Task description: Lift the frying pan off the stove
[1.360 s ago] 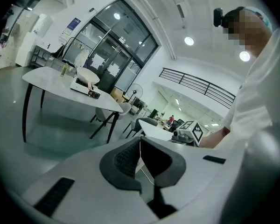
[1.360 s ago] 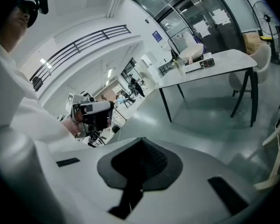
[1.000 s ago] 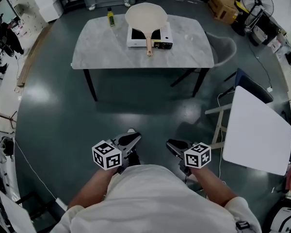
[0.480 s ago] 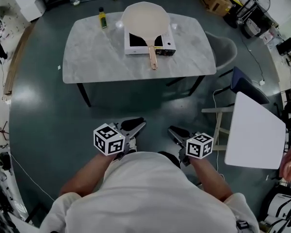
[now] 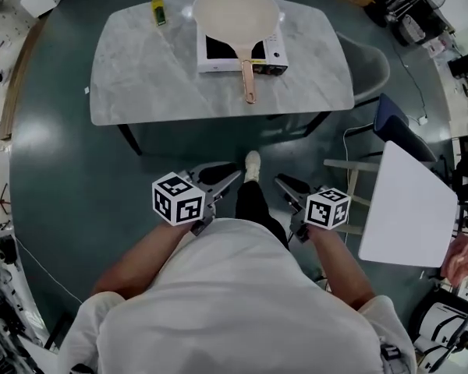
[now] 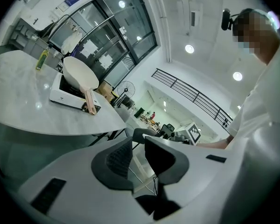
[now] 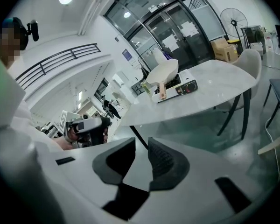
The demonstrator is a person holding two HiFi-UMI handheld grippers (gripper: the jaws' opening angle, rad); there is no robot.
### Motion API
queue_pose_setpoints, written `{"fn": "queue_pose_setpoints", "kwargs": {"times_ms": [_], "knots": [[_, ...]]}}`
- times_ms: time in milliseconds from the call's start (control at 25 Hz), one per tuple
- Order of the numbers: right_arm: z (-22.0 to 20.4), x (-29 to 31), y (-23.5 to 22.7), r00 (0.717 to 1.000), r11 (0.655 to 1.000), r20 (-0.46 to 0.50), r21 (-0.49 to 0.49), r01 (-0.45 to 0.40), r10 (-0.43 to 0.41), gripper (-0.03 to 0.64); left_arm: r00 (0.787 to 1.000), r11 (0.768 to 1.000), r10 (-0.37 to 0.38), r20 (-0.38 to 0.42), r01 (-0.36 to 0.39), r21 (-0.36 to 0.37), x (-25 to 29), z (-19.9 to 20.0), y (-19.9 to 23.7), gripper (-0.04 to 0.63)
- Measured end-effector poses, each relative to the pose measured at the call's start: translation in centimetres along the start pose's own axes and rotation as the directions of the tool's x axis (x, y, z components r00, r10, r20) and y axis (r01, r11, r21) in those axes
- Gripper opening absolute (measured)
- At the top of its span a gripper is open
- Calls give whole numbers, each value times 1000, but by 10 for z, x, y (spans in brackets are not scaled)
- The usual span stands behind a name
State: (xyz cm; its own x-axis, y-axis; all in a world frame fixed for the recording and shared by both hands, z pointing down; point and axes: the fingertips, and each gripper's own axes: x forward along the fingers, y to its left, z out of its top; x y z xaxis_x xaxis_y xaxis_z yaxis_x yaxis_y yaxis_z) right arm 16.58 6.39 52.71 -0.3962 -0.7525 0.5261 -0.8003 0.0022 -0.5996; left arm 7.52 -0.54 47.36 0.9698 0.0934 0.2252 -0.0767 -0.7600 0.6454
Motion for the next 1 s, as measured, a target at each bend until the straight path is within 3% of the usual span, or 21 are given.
{"fn": "queue_pose_setpoints", "kwargs": {"times_ms": [280,400,600,760,1000], "knots": [[88,53,-65,994,992,-15,68,-111,112,128,997,997,66,36,-64,-52,40,42,48,120],[138,82,-93,984,980,-15,103,-173,175,147,990,988,120,72,-112,-103,58,69,80,150],[205,132,-125,962,955,-38,140,-262,269,176,978,970,196,68,-183,-161,88,92,127,176],[237,172,-131,932,924,-73,174,-340,356,208,968,947,236,84,-209,-245,104,97,155,211],[262,228,-125,873,873,-144,230,-429,467,251,952,920,285,110,-240,-311,123,103,189,245]]}}
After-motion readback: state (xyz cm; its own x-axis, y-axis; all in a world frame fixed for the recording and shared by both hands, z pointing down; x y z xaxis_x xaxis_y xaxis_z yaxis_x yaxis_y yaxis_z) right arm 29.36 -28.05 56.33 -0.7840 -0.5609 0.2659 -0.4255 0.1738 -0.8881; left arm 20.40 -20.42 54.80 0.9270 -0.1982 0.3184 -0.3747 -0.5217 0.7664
